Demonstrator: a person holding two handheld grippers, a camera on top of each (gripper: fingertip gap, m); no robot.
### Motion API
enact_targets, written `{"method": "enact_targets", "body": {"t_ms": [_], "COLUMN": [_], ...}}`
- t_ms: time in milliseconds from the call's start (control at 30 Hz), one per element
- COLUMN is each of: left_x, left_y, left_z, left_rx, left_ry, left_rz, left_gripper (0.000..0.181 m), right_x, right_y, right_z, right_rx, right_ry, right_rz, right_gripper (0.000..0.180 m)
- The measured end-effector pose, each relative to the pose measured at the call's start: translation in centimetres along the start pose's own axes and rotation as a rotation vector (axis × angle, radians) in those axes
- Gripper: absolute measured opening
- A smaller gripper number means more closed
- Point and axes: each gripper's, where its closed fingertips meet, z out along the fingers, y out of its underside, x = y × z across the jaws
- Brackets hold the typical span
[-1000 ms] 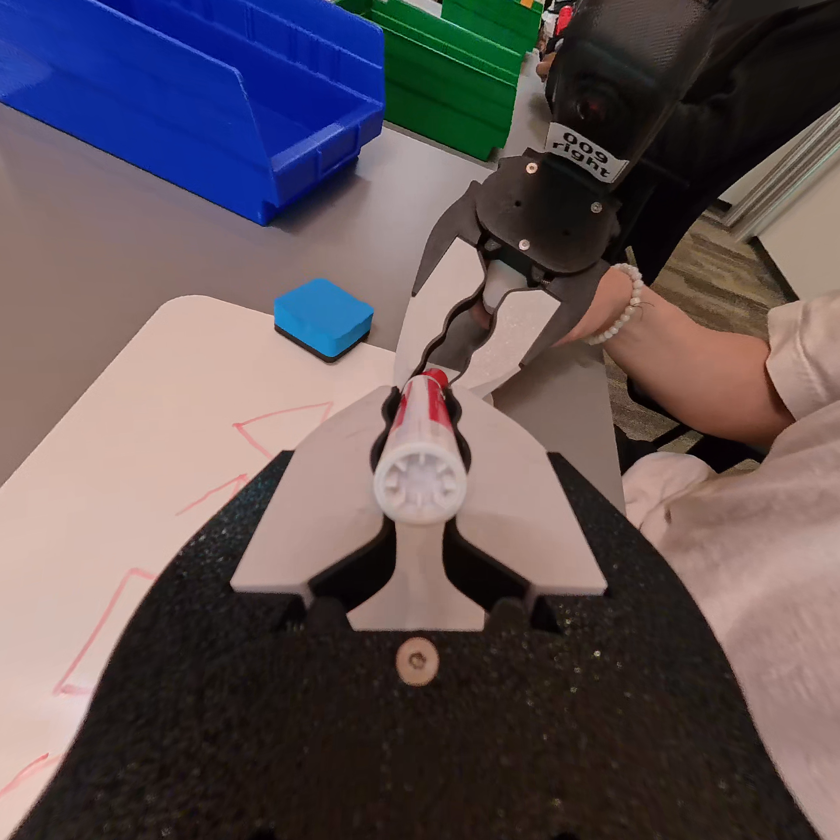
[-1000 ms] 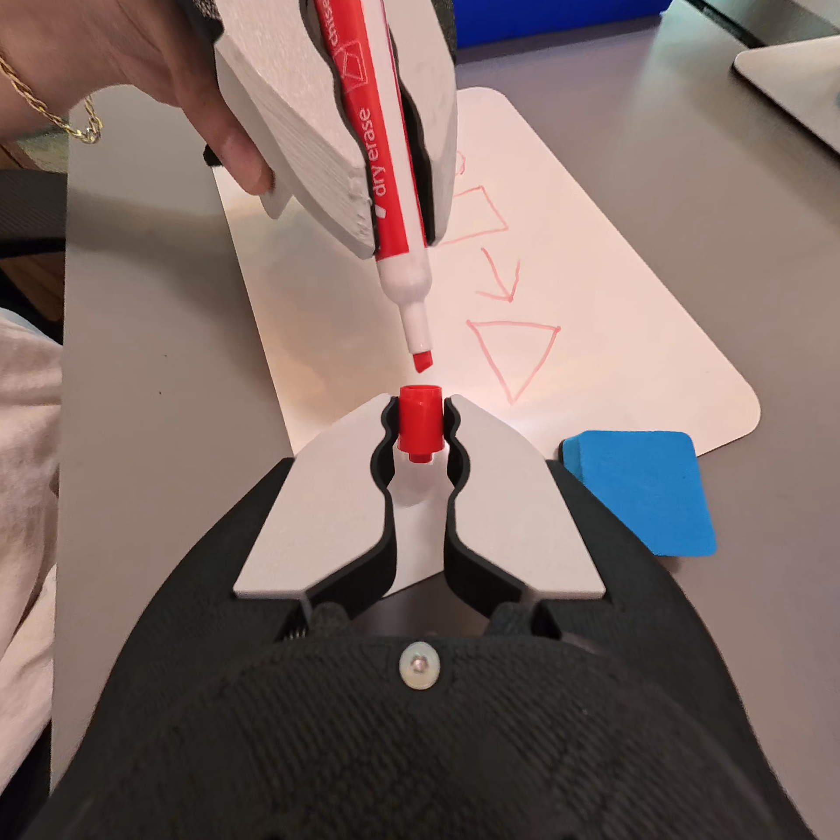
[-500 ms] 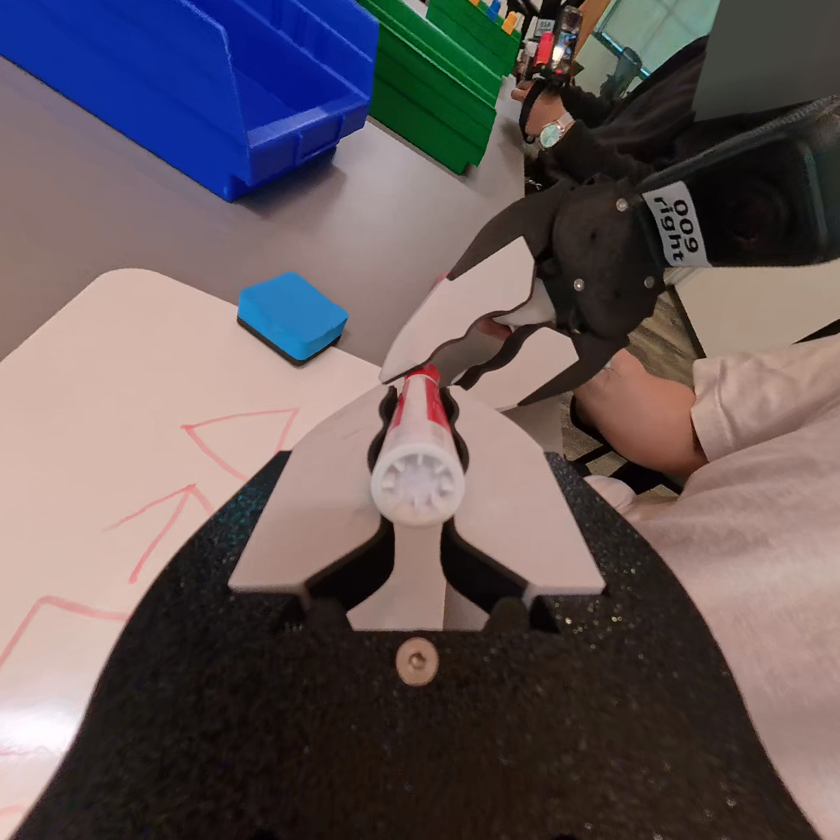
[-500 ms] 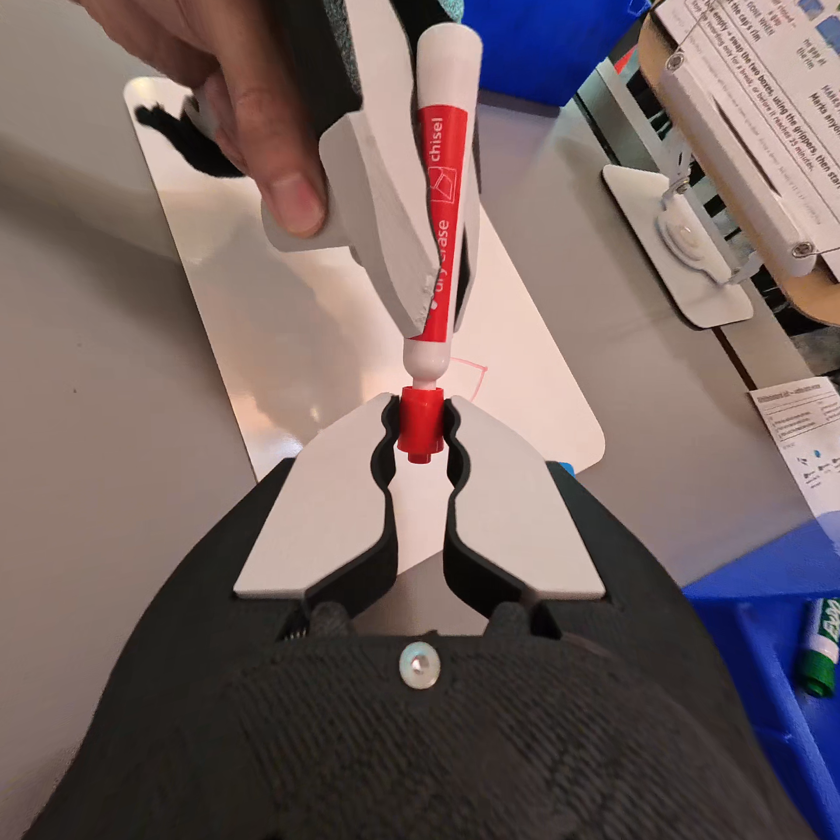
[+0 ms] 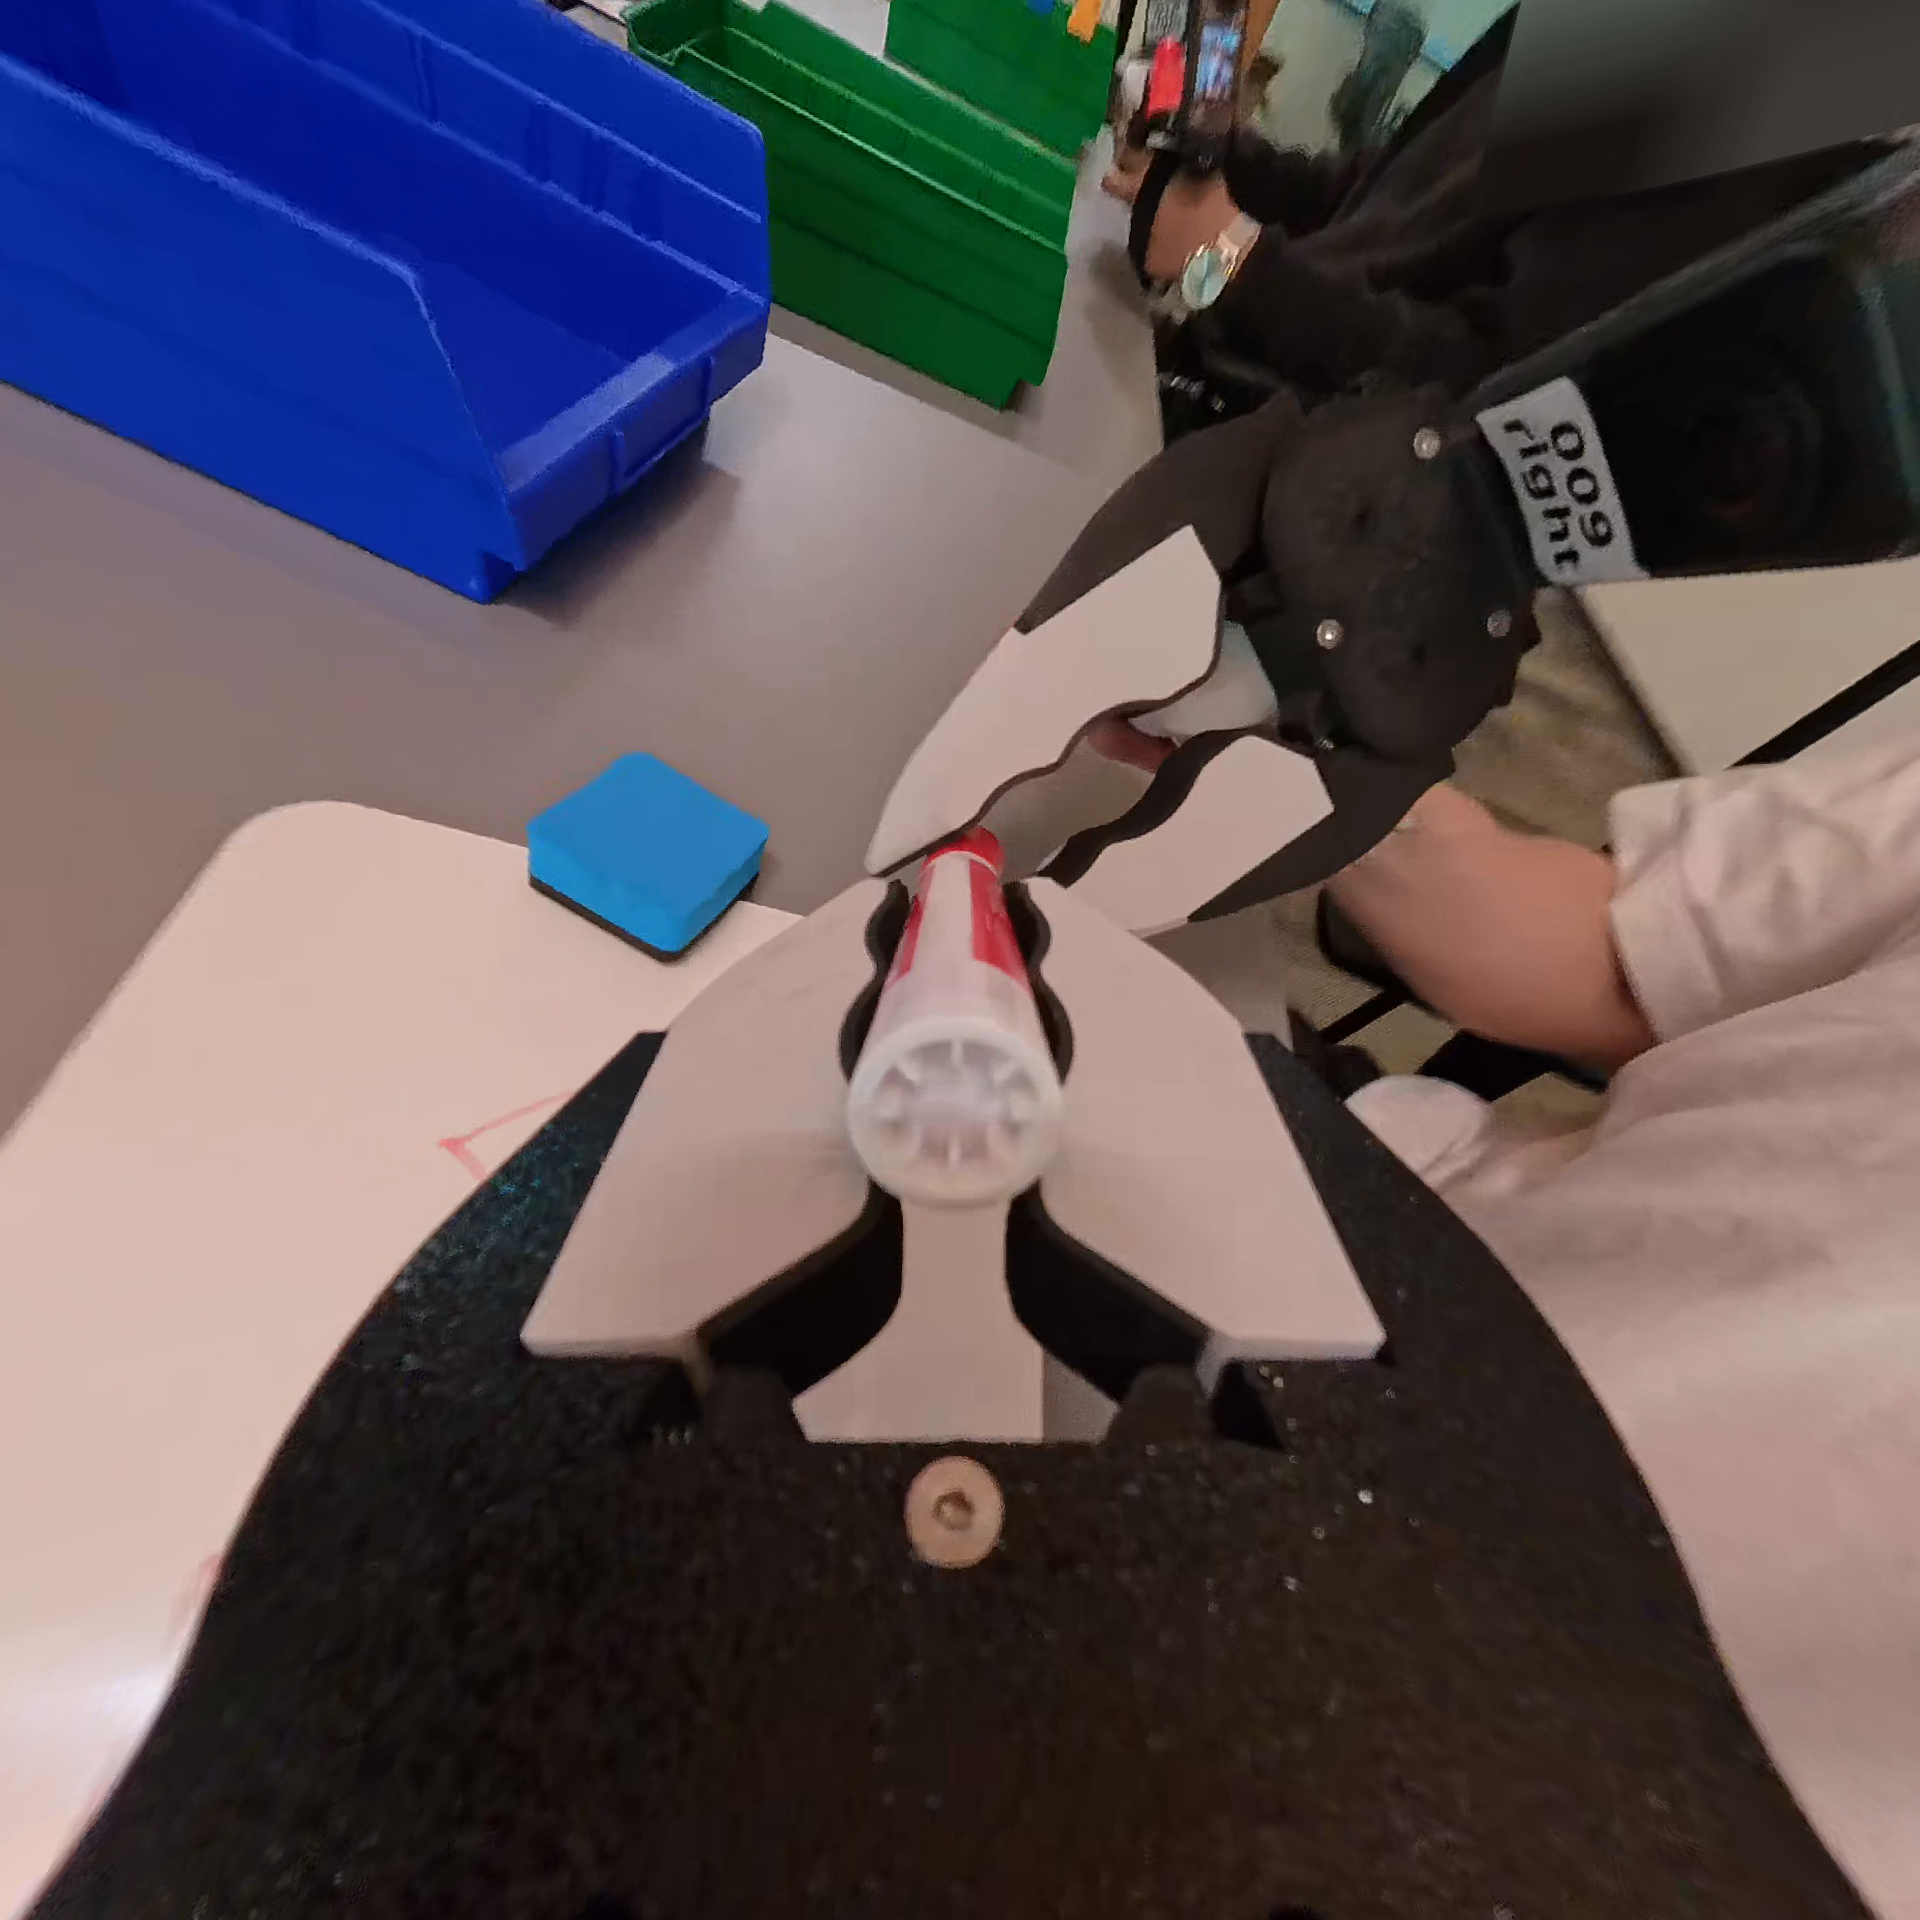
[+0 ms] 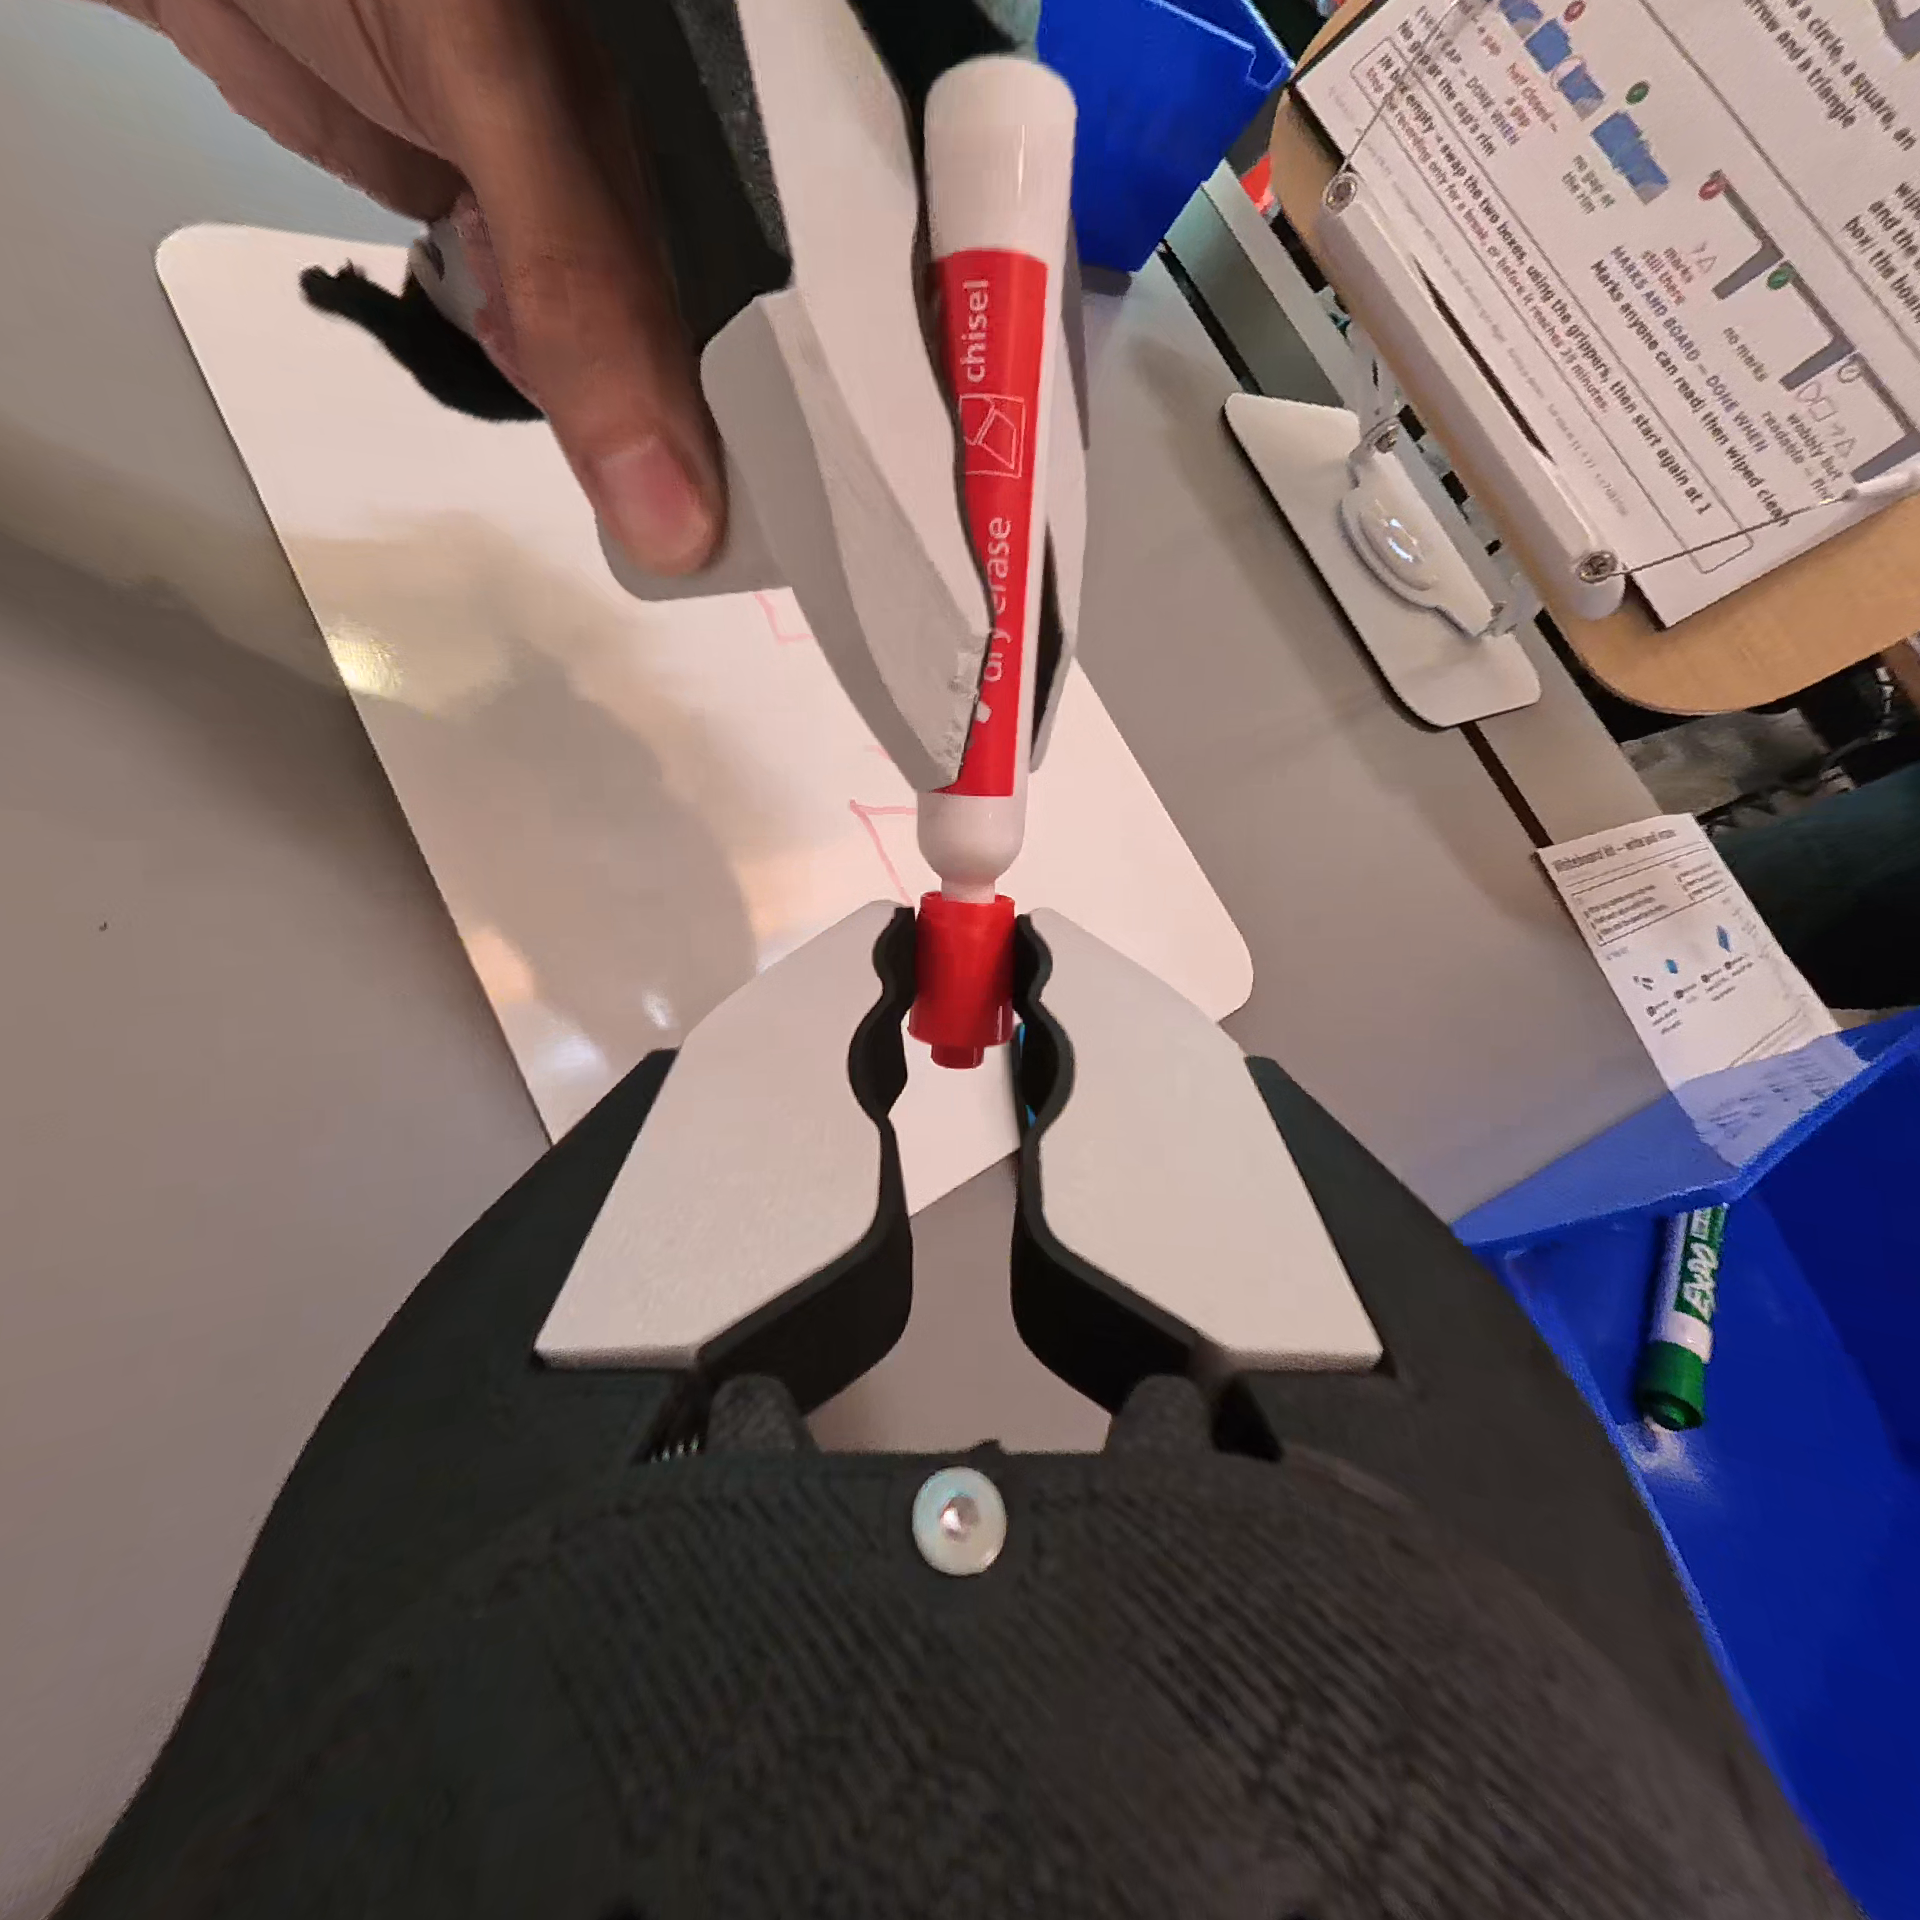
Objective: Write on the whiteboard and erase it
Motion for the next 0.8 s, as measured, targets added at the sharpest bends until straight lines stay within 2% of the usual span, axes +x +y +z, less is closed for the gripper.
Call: {"method": "enact_targets", "body": {"t_ms": [67,233,400,800], "left_x": [0.2,1.0,1.3,0.9], "left_y": [-0.2,-1.5,-2.1,-2.6], "left_z": [-0.1,-0.5,0.4,1.5], "left_rx": [-0.039,0.007,-0.013,-0.010], "left_ry": [-0.025,0.038,0.008,0.040], "left_rz": [0.057,0.007,0.057,0.025], "left_gripper": [0.020,0.020,0.019,0.019], "right_x": [0.1,0.6,1.3,1.9], "right_y": [-0.3,-1.3,-1.3,-0.5], "right_z": [-0.1,-1.4,-2.0,-2.4], "right_rx": [0.017,0.037,0.017,0.081], "right_ry": [0.004,0.043,0.097,0.050], "right_rz": [0.015,0.012,-0.016,0.035], "right_gripper": [0.017,0.017,0.018,0.018]}}
